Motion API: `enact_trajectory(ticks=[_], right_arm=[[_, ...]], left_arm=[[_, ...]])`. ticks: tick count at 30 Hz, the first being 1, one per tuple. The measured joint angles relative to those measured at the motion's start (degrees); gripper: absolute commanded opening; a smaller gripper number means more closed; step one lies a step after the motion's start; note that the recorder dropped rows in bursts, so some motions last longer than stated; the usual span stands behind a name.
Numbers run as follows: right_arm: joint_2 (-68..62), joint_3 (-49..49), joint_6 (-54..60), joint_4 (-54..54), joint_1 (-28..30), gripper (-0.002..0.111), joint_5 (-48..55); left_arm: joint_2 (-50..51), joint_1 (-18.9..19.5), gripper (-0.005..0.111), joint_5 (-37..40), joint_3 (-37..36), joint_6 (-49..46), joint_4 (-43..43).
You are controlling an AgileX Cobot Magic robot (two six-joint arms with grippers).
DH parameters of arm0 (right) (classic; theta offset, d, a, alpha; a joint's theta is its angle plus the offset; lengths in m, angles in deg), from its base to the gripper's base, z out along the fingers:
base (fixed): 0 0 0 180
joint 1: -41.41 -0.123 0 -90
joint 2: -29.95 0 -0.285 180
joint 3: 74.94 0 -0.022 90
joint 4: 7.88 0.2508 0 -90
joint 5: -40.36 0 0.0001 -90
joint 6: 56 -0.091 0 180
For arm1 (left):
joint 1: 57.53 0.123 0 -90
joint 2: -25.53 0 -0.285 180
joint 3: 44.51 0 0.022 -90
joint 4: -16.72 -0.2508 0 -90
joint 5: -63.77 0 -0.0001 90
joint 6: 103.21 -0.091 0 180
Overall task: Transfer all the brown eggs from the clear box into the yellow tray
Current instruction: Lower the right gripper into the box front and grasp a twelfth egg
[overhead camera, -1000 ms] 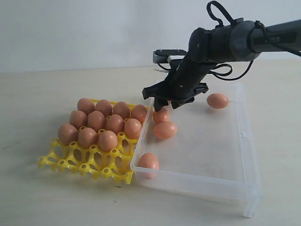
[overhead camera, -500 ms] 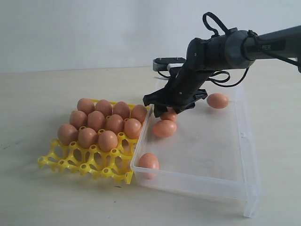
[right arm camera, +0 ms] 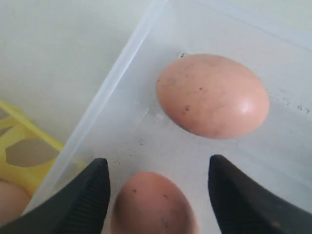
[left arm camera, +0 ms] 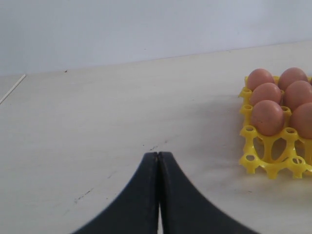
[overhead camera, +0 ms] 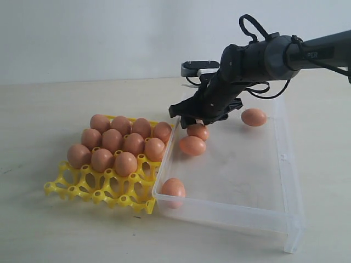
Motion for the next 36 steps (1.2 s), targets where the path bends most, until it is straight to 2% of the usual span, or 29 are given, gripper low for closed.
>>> enact_trajectory(ticks=[14, 16, 20, 21, 22, 28, 36], right_arm=[[-1.47, 0.00, 0.62, 0.00, 0.00, 0.056, -1.02], [-1.47, 0.00, 0.62, 0.00, 0.00, 0.045, -1.11], [-1.47, 0.00, 0.62, 0.00, 0.00, 0.009, -1.15], [-1.47, 0.00, 0.62, 0.00, 0.00, 0.002, -1.15], [-1.47, 0.00, 0.62, 0.00, -0.10, 0.000, -1.15], [-1.22, 0.81, 2.18, 0.00, -0.57, 0.000, -2.25], [2.98, 7.88, 2.32, 0.00, -0.68, 0.000, -7.07]], left_arm=[[0.00, 0.00, 0.000, 0.00, 0.00, 0.00, 0.00], [0.00, 0.00, 0.000, 0.00, 0.00, 0.00, 0.00], [0.00, 0.00, 0.000, 0.00, 0.00, 0.00, 0.00], [0.00, 0.00, 0.000, 0.00, 0.00, 0.00, 0.00], [0.00, 0.00, 0.000, 0.00, 0.00, 0.00, 0.00], [0.00, 0.00, 0.000, 0.00, 0.00, 0.00, 0.00], [0.00, 0.00, 0.000, 0.00, 0.00, 0.00, 0.00]])
